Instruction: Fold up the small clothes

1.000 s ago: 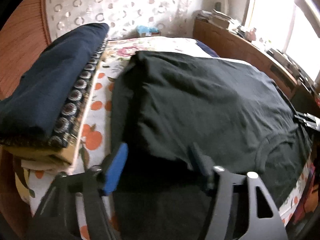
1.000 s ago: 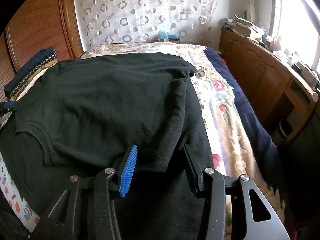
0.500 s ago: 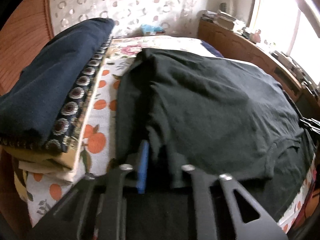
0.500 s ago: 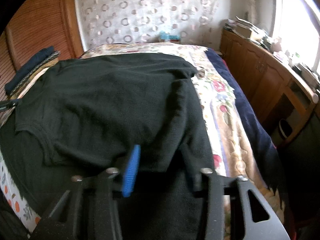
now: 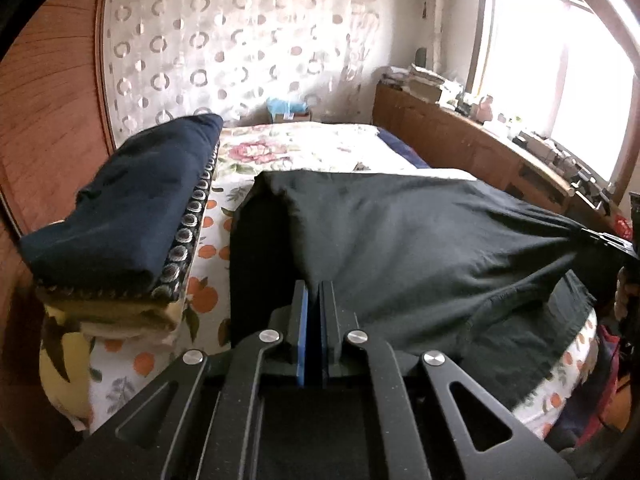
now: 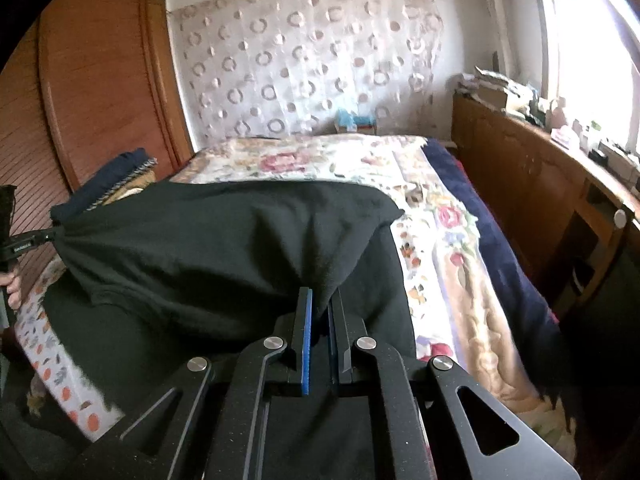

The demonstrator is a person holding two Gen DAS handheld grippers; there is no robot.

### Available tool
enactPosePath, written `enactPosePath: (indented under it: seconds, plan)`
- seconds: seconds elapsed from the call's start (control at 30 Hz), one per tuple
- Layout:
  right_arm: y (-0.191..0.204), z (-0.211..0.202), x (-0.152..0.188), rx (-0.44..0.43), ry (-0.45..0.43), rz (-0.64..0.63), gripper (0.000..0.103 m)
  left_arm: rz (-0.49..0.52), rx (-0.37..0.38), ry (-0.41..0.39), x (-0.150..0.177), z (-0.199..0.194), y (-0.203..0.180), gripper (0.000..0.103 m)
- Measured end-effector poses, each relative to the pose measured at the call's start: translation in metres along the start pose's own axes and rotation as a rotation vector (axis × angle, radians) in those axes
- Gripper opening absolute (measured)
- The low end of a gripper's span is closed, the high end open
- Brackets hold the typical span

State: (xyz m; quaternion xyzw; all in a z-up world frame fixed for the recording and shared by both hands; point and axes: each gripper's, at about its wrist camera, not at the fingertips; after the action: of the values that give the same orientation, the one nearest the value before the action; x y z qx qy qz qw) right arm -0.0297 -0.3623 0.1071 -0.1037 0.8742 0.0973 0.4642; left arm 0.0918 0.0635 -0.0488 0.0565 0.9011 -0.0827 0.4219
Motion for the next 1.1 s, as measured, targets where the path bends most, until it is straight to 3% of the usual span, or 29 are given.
enactPosePath:
  seconds: [0.3,0.53,0.73,1.0,1.07,1.1]
  plan:
    - [-0.003,-0.023,0.02,-0.02,-0.019,-0.018,0.006,-0.068,0.05,-0.038,0.018,-0.033,0.004,0.005]
    - [-0.003,-0.021,0.033,-0.017,0.029,-0.029,0.006,-0.07,0.021,-0.007,0.034,-0.031,0.004,0.005]
    - [-0.006,0.007,0.04,-0.002,0.101,-0.034,0.007,-0.059,-0.016,0.035,0.042,-0.021,0.0,0.005]
    - [-0.001,0.012,0.035,0.01,0.112,-0.046,0.007,-0.063,-0.031,0.076,0.05,-0.012,0.003,0.006]
    - [0.0,0.008,0.033,0.014,0.107,-0.047,0.007,-0.062,-0.023,0.087,0.052,-0.01,0.003,0.007]
    - [0.001,0.006,0.032,0.014,0.103,-0.049,0.007,-0.061,-0.024,0.09,0.053,-0.009,0.003,0.014]
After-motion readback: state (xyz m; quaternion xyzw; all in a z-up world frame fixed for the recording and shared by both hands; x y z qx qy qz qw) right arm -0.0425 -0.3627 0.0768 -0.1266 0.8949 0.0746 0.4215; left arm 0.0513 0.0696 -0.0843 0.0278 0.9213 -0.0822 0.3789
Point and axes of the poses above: each gripper's, at about its wrist camera, not at the fingertips, and z roughly the way its jaws point, y to its left, x to its underside, and after that the axes turned 1 degree about -x, right-handed
